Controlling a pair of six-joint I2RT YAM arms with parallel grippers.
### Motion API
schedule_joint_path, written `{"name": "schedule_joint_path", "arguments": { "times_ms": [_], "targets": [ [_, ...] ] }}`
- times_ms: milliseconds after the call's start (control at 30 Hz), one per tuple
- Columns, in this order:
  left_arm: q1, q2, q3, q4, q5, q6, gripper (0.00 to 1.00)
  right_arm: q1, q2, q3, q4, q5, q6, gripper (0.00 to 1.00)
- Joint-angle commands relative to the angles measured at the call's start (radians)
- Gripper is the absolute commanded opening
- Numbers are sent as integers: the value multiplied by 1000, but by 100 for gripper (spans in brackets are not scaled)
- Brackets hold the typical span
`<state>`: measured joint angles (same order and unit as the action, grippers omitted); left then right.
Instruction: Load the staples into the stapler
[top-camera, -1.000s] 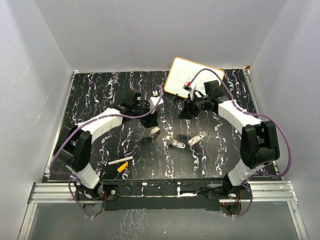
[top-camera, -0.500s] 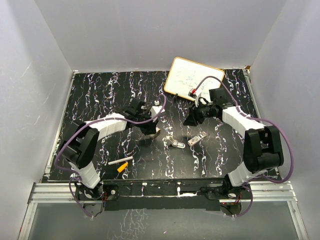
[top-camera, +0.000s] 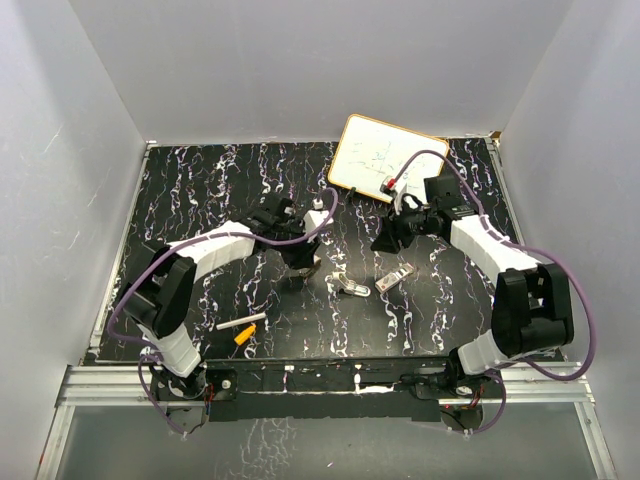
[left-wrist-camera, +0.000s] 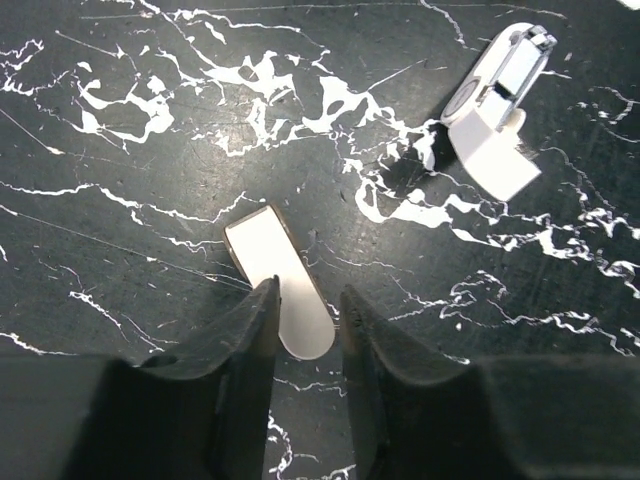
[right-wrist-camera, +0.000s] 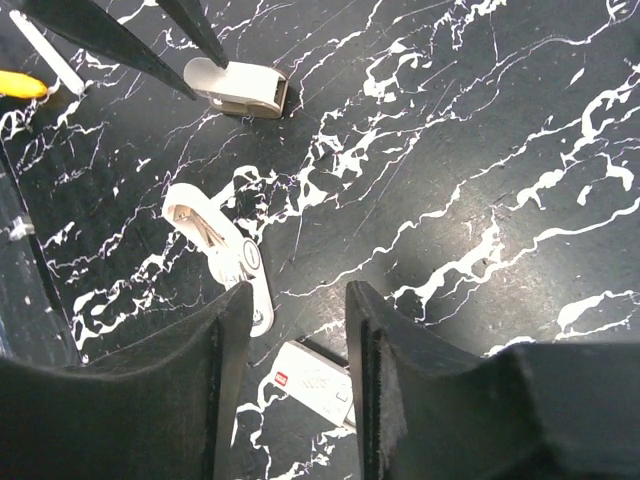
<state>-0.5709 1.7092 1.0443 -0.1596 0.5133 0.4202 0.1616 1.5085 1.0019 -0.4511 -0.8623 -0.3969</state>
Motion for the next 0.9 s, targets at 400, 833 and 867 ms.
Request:
{"name": "schedule_joint_path", "arguments": {
  "times_ms": [400, 833, 867],
  "targets": [
    [-31, -137, -17, -118, 397, 272, 41, 89, -119, -152, -25, 28, -160, 63],
    [-49, -9, 58, -188, 380, 550, 42, 206, -88, -203, 7, 157, -168, 63],
    [-55, 0, 62, -181, 375, 555, 42, 210, -87, -205, 7, 162, -170, 63]
  ]
}}
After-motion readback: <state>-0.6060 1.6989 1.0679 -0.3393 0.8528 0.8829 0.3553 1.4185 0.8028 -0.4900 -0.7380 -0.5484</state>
